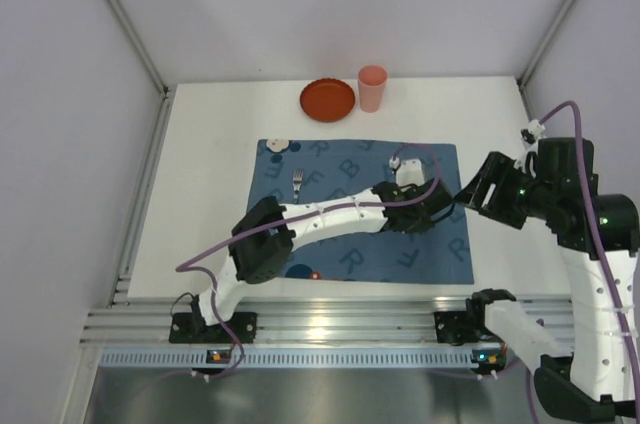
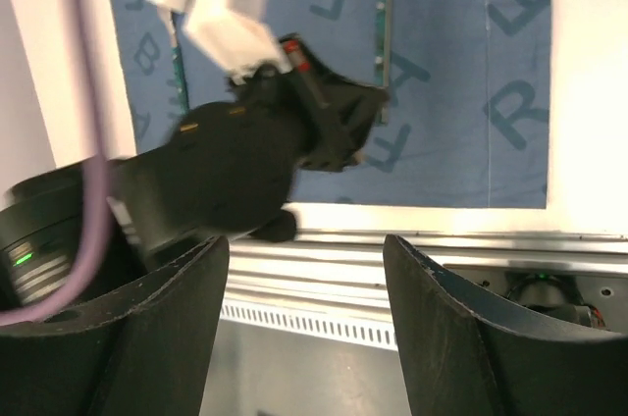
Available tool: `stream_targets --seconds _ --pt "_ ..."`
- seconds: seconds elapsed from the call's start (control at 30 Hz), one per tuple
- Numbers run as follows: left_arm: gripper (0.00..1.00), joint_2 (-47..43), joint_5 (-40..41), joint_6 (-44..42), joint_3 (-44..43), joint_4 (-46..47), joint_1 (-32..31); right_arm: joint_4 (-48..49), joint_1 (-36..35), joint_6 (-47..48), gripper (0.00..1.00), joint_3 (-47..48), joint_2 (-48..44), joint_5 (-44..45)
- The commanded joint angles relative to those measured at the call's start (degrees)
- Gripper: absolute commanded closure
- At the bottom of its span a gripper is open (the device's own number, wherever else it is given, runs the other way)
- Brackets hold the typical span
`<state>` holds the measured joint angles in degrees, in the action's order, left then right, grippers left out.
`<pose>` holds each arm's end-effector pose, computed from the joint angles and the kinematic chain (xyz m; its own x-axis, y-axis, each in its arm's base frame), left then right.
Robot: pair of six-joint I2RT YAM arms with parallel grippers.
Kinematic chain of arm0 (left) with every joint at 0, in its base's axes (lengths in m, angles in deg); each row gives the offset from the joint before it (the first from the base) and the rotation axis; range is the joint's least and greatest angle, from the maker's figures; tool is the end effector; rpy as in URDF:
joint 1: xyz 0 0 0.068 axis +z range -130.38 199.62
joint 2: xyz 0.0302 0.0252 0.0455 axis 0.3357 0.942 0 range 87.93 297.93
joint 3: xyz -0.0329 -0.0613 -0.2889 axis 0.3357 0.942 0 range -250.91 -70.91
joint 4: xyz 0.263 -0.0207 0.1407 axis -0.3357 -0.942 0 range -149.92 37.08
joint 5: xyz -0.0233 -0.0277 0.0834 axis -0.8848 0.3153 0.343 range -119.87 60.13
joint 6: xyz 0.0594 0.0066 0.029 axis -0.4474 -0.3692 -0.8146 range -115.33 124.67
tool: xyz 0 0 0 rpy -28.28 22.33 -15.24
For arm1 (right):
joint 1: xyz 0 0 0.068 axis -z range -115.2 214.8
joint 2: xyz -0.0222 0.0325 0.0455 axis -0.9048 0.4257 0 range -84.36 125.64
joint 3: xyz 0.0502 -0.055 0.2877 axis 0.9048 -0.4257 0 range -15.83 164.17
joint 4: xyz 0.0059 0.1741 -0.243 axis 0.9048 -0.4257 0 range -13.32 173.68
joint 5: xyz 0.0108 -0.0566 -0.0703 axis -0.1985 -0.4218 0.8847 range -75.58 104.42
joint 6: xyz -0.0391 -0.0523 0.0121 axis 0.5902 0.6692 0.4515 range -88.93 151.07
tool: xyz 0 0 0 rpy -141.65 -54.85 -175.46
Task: Set the dinner table for one person
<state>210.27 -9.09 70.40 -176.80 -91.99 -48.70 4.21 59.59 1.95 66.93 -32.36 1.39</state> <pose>0.2147 -0.4897 0.2331 -0.8496 -0.1702 -0.4992 0.0489 0.9170 -0.3959 0.1369 0.0244 0.4443 -0.7689 0.4060 -0.4939 0.1575 0.8690 0.4692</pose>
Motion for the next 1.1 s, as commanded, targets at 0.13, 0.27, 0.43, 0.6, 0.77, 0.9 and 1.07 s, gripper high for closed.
stream_targets --seconds 0.13,0.27,0.43,0.6,0.77,0.9,1.07 --pt "1.0 2.1 2.5 8.2 4.1 7.4 -3.6 -6.3 -1.8 0.9 0.35 -1.9 -3.8 -2.7" --pt "1.0 3.2 1.2 6.8 4.7 10.8 -3.6 -6.2 -2.0 1.0 0.34 -1.3 -3.8 -2.2" --pt "0.57 2.5 -0.8 3.6 3.2 11.3 -3.6 -6.2 -2.1 1.1 0.34 1.1 -2.6 -0.8" --pt "0.39 -5.0 2.1 0.3 3.1 9.6 -3.1 -5.2 -2.1 1.3 0.34 3.5 -1.1 0.1" --pt "0.35 -14.7 3.0 -2.1 9.5 6.0 3.3 -2.2 -1.9 1.0 0.33 5.0 0.7 1.3" --pt "0.35 -24.1 0.9 -7.6 19.7 7.3 16.3 1.5 -1.9 -0.1 0.33 3.6 2.3 1.6" --pt "0.37 -23.2 -11.9 -16.1 20.8 16.4 38.1 6.1 -1.7 -2.1 0.33 1.6 6.1 1.9"
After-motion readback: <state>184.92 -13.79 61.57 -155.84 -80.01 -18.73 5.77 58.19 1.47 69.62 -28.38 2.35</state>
